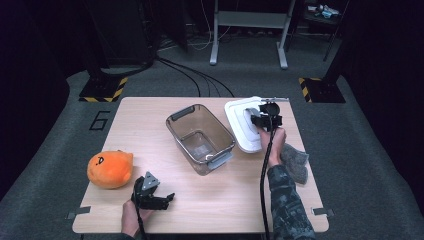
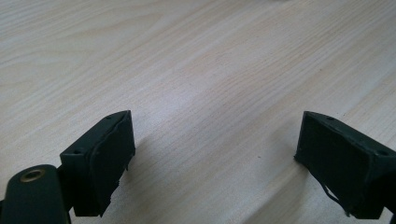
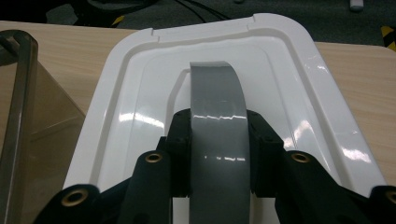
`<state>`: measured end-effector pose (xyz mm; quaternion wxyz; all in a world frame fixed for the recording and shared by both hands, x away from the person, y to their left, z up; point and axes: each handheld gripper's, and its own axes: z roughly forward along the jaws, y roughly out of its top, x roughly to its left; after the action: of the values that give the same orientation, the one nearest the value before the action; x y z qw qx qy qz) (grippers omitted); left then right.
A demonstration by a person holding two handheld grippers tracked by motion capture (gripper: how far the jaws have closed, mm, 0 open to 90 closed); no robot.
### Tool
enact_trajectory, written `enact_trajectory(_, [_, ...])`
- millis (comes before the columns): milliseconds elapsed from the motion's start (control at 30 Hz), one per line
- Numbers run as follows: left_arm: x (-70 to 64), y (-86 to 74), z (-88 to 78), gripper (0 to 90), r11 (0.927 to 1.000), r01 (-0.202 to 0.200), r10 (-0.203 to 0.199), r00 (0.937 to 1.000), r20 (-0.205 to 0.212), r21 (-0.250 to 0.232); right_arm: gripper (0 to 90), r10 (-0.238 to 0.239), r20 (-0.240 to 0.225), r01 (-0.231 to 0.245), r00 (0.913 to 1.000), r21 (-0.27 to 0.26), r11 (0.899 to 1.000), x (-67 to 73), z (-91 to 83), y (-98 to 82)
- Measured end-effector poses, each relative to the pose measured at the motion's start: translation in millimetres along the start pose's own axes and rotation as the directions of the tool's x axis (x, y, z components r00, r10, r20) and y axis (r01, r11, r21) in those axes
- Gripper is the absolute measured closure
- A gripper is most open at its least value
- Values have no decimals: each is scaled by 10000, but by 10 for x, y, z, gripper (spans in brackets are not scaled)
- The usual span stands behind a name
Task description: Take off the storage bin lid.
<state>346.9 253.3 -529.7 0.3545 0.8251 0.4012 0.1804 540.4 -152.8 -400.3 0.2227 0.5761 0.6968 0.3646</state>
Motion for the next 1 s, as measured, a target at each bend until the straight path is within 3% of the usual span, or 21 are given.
enact_trajectory(500, [-1,0,-1,112,10000,-21,21,10000,-3,1,665,442,16,-442,9990,97,9990,90,230,-149])
enact_trajectory(1000, [0,0,0,112,10000,-18,18,10000,1,-1,664,983,194,-986,9950,172,9950,81,459,-321])
